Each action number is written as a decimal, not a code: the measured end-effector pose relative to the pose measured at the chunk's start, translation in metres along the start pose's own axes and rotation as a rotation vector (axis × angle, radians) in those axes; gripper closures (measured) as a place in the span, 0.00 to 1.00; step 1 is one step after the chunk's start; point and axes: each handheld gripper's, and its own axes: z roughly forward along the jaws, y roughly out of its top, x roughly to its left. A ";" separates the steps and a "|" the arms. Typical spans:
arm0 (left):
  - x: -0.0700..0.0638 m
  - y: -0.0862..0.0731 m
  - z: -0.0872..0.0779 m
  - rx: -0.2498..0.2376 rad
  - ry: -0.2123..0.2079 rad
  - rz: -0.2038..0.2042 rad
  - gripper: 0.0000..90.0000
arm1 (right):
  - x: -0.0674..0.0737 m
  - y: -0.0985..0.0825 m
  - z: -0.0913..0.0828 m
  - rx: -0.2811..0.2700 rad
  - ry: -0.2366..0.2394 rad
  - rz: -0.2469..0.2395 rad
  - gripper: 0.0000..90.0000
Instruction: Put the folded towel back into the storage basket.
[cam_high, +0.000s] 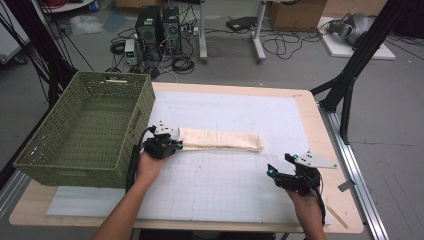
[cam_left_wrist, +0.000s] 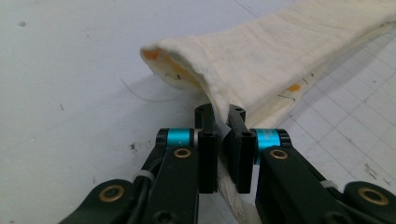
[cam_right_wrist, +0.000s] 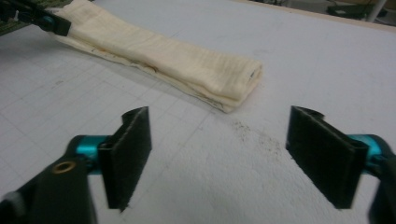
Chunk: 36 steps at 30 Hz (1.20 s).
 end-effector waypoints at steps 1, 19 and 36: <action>-0.001 -0.001 -0.001 -0.005 0.001 -0.001 0.93 | -0.001 0.002 0.003 0.003 0.000 0.001 0.29; -0.002 -0.005 -0.003 -0.009 -0.006 -0.018 0.93 | -0.026 0.018 0.090 0.132 -0.075 0.056 0.40; -0.003 -0.005 -0.005 -0.009 -0.010 -0.029 0.93 | -0.025 0.019 0.114 0.202 -0.039 0.119 0.55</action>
